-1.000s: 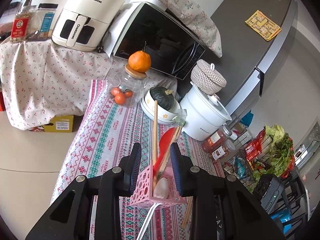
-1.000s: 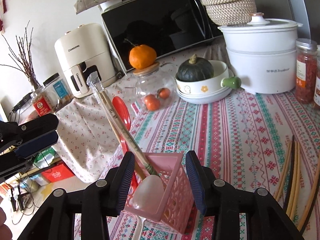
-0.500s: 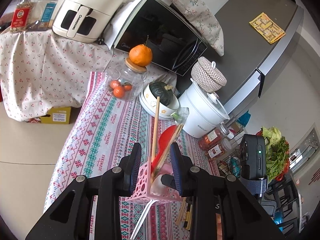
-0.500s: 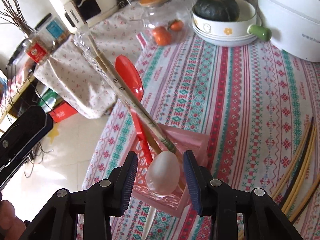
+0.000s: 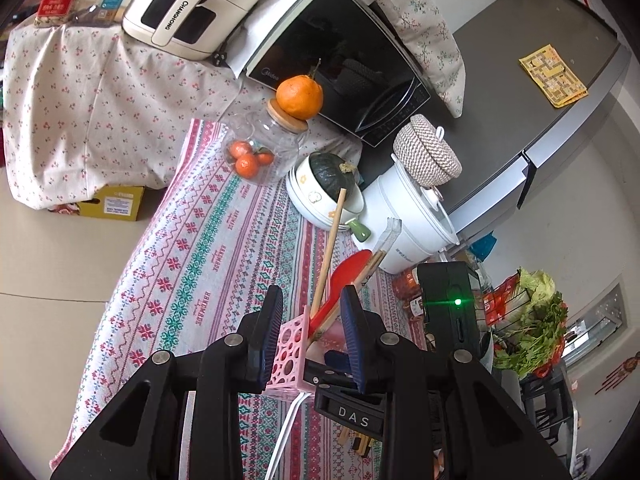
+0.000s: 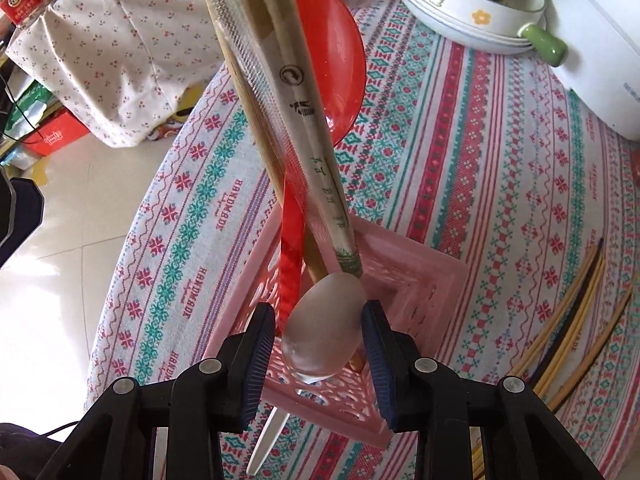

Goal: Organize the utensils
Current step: 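Lower the white spoon handle-first into the pink basket with the right tool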

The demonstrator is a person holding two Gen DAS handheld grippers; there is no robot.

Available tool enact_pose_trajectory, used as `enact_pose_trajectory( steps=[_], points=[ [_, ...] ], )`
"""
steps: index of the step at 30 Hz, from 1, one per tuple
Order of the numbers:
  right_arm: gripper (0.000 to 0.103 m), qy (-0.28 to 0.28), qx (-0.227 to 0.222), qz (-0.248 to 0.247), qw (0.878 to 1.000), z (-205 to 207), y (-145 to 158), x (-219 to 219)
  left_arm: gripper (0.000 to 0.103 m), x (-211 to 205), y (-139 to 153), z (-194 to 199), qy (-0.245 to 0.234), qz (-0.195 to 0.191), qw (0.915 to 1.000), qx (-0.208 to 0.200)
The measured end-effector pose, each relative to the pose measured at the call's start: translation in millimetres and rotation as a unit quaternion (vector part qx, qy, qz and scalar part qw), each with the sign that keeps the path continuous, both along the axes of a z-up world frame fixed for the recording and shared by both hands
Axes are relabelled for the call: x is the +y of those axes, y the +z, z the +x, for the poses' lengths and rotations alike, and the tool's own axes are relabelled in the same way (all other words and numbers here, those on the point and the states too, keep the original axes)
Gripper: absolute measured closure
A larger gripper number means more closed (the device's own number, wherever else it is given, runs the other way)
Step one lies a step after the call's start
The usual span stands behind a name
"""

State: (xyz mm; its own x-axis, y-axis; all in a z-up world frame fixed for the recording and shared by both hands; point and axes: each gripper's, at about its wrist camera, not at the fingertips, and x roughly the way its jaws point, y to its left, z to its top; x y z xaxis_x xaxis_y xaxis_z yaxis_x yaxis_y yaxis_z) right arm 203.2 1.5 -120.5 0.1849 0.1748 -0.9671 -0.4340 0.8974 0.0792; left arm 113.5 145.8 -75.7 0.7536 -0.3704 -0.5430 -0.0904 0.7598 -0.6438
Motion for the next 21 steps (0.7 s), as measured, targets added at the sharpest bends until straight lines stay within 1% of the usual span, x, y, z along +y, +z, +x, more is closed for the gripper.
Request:
enact_pose_trajectory(
  steps=[2,5,7,8,9,13,14,16,17,18,20,21],
  points=[
    [0.069,0.006,-0.012,-0.009,1.0,-2,2,3,0.071,0,0,0,-0.001,-0.001,1.0,0.001],
    [0.069,0.012,-0.019,-0.02,1.0,-3,2,6,0.071,0,0,1,-0.001,-0.003,1.0,0.002],
    [0.07,0.01,-0.02,-0.019,1.0,-2,3,5,0.071,-1,-1,1,-0.002,-0.004,1.0,0.004],
    [0.078,0.009,-0.025,-0.018,0.999,-2,4,5,0.071,-1,-1,2,-0.002,-0.004,1.0,0.005],
    [0.096,0.007,-0.032,-0.017,0.999,-3,6,6,0.071,-1,-1,2,-0.003,-0.005,1.0,0.005],
    [0.097,0.002,-0.037,-0.016,0.999,-3,7,6,0.071,0,-2,2,-0.003,-0.004,0.9999,0.009],
    [0.095,0.0,-0.033,-0.009,0.999,-3,7,5,0.071,0,-3,2,-0.003,-0.006,0.9999,0.012],
    [0.08,-0.012,-0.028,0.003,1.0,-2,10,1,0.071,0,-6,4,-0.006,-0.008,0.9997,0.02],
    [0.064,-0.018,-0.027,0.007,0.999,-2,12,-1,0.071,-1,-7,5,-0.006,-0.005,0.9996,0.027],
    [0.053,-0.022,-0.027,0.01,0.999,-3,14,-2,0.071,-2,-9,7,-0.005,0.001,0.9994,0.034],
    [0.053,-0.022,-0.025,0.009,0.999,-3,16,-3,0.071,-4,-15,10,-0.005,0.013,0.9985,0.053],
    [0.053,-0.024,-0.022,0.007,0.999,-3,17,-3,0.071,-5,-18,11,-0.006,0.011,0.998,0.062]
  ],
)
